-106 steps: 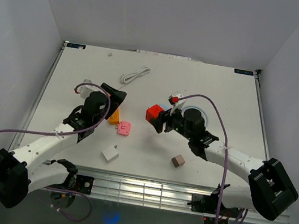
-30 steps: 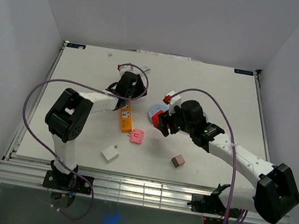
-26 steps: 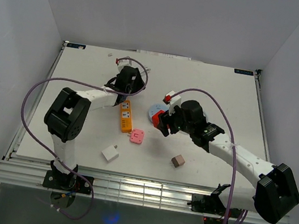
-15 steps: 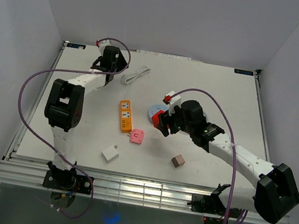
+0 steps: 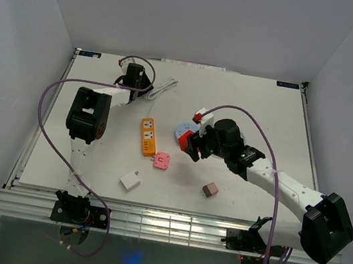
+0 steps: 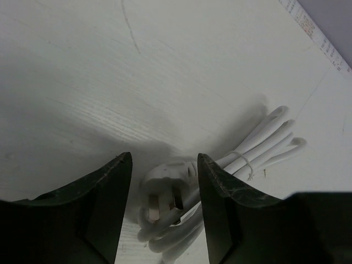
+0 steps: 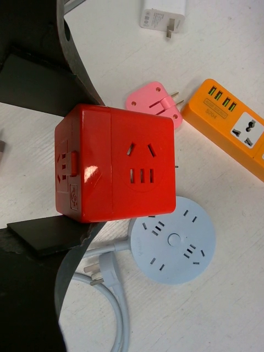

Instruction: Insert the plug

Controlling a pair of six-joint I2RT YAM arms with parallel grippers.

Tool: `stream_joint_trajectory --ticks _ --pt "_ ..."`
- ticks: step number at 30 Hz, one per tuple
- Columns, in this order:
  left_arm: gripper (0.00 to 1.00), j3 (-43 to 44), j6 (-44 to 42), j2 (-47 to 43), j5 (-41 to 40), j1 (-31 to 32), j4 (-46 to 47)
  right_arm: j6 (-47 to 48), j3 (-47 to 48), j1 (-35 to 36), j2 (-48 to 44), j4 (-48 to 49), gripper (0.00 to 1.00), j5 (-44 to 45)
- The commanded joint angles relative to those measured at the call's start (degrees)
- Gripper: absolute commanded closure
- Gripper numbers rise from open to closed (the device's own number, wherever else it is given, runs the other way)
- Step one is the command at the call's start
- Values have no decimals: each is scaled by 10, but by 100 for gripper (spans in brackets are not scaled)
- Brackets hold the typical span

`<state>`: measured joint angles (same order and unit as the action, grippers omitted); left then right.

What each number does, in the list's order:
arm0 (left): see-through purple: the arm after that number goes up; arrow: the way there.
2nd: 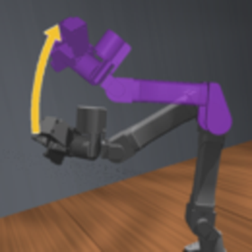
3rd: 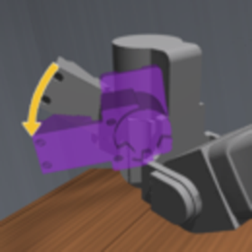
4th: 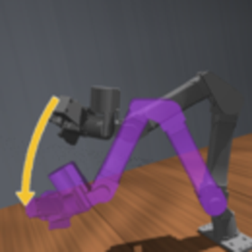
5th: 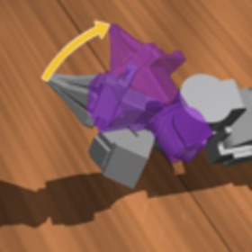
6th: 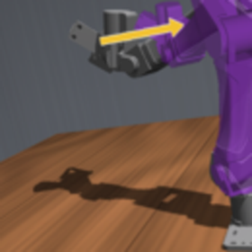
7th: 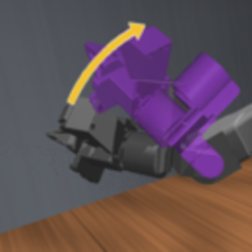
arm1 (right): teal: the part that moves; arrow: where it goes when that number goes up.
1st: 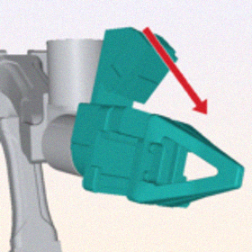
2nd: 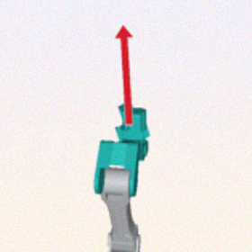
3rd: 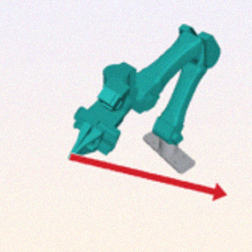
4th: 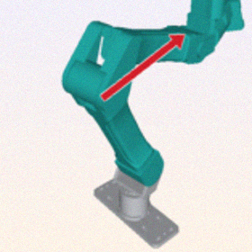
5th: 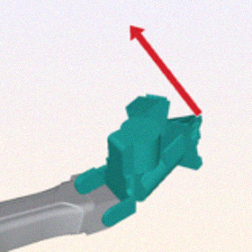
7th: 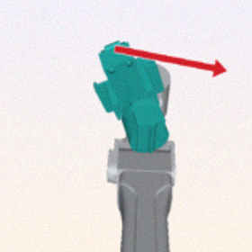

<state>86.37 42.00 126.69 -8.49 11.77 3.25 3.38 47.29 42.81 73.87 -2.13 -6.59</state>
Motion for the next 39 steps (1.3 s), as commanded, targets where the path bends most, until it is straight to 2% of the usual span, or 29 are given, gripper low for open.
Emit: stream_joint_trajectory --ticks 1,10,15,22,25,31,39 --pt "39 16 17 5 57 4 15 0 0 -4 -27 38 57 -11" --pt "40 -16 9 -2 84 83 55 14 22 -3 -20 22 57 -32" --pt "40 -42 18 5 107 135 85 31 53 -4 -8 -28 57 -20" --pt "41 -81 40 8 153 167 120 32 84 -4 -2 -63 57 -27" --pt "41 -101 45 -3 181 179 156 40 108 -3 13 -96 56 -61" --pt "42 -102 58 -13 247 197 178 37 158 0 50 -132 56 -78" --pt "41 -112 63 -30 263 220 185 28 191 0 69 -174 56 -81"
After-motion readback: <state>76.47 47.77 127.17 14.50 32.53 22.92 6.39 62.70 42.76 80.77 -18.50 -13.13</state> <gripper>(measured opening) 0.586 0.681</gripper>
